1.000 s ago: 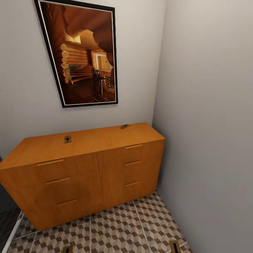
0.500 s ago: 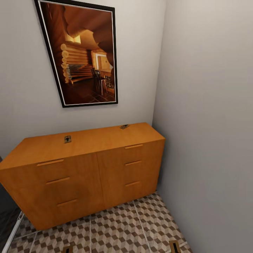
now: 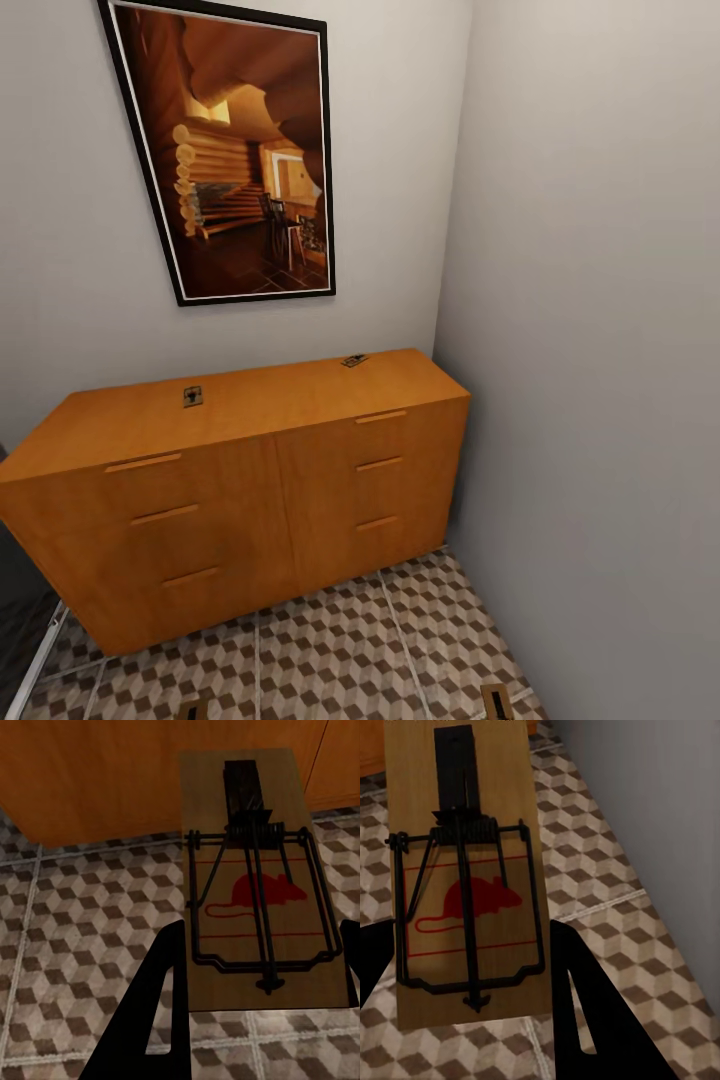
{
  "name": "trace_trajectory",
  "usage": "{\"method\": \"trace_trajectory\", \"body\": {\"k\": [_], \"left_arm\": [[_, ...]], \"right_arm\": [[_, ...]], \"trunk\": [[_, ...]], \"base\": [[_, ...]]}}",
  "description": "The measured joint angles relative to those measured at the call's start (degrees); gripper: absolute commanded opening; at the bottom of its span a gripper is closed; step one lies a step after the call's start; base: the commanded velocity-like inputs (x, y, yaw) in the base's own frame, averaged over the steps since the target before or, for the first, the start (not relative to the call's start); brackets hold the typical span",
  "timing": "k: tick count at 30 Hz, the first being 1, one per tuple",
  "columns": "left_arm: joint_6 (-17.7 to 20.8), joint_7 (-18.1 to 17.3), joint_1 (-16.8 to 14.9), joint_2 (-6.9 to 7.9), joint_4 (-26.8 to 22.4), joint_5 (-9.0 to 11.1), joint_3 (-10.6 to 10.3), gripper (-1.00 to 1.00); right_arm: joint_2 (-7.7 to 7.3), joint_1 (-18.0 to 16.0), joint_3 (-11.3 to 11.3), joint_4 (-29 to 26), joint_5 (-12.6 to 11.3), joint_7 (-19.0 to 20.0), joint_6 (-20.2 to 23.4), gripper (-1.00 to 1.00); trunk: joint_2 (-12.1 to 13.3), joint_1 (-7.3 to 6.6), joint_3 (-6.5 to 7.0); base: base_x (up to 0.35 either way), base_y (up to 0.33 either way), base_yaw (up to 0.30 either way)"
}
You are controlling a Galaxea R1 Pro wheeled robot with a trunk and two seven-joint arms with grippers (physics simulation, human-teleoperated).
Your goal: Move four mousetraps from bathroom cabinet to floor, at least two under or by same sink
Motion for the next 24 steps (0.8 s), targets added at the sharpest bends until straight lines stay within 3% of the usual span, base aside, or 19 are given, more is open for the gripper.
{"method": "trace_trajectory", "body": {"k": [8, 24], "left_arm": [[0.0, 0.0, 0.0, 0.01, 0.0, 0.0, 0.0, -1.00], [0.0, 0.0, 0.0, 0.01, 0.0, 0.0, 0.0, -1.00]], "right_arm": [[0.07, -0.1, -0.1, 0.0, -0.1, -0.1, 0.0, -1.00], [0.08, -0.1, -0.1, 0.0, -0.1, -0.2, 0.0, -1.00]], "trunk": [[0.0, 0.00, -0.16], [0.0, 0.00, -0.75]], "base": [[0.000, 0.000, 0.123], [0.000, 0.000, 0.260]]}}
